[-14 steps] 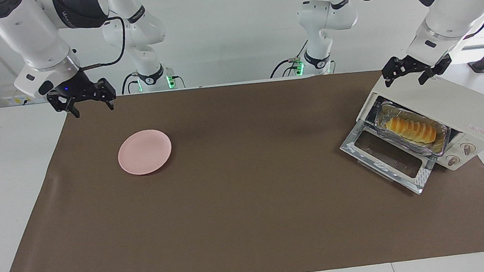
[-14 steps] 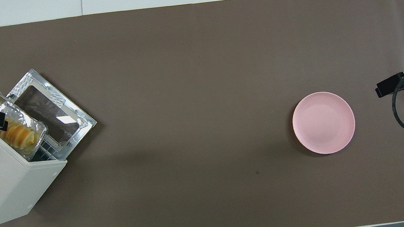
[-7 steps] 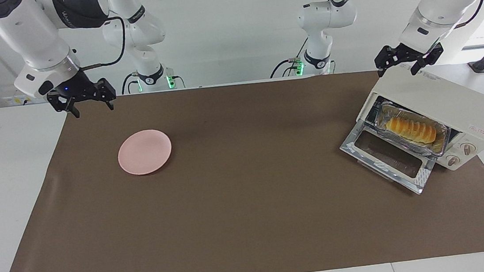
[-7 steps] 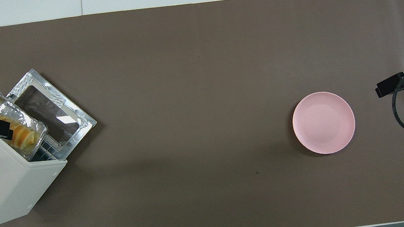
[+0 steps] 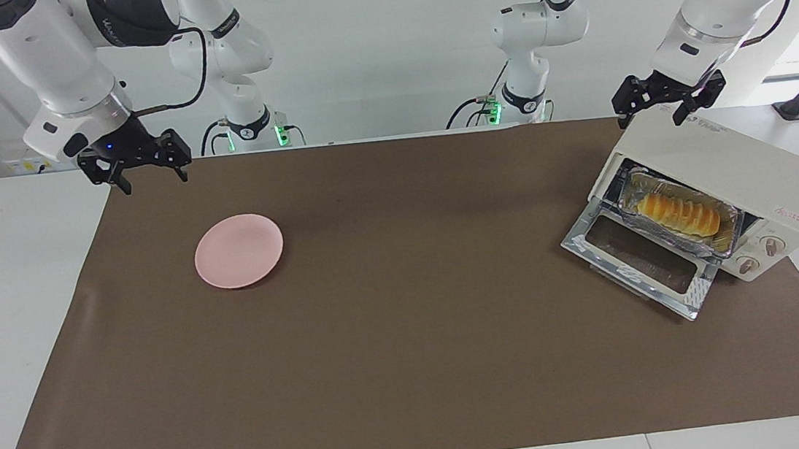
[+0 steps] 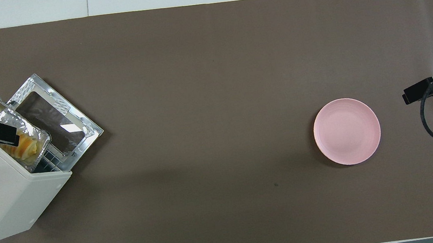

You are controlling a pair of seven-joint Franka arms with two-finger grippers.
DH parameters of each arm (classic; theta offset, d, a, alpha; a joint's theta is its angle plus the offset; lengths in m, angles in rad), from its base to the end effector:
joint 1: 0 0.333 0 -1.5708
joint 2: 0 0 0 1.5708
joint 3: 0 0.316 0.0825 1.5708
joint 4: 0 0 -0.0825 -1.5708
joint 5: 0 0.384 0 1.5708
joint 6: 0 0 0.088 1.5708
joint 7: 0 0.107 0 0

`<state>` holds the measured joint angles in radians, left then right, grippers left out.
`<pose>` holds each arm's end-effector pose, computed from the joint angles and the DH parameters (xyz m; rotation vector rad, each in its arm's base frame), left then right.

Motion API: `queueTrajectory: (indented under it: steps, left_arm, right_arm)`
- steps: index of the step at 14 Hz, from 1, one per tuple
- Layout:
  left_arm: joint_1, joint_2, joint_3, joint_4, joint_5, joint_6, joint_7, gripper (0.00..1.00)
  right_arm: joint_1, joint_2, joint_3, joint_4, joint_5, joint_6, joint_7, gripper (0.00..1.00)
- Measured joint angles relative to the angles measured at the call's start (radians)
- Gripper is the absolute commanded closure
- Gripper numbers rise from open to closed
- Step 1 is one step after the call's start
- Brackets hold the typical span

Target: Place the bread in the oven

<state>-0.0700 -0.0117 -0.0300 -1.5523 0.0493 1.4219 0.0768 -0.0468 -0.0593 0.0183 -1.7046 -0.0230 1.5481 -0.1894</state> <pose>0.5327 -0.0477 0.6275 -3.0739 0.2656 0.1824 0.5296 -0.0173 0.5920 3.1142 0.2519 -0.1552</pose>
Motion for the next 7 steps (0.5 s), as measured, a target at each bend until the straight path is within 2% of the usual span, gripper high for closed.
queueTrajectory:
  steps: [7]
  left_arm:
    - [0.009,0.0,-0.004,-0.001,0.0,0.004,-0.001,0.0]
  right_arm:
    - [0.0,0.0,0.0,0.0,0.0,0.0,0.0,0.0]
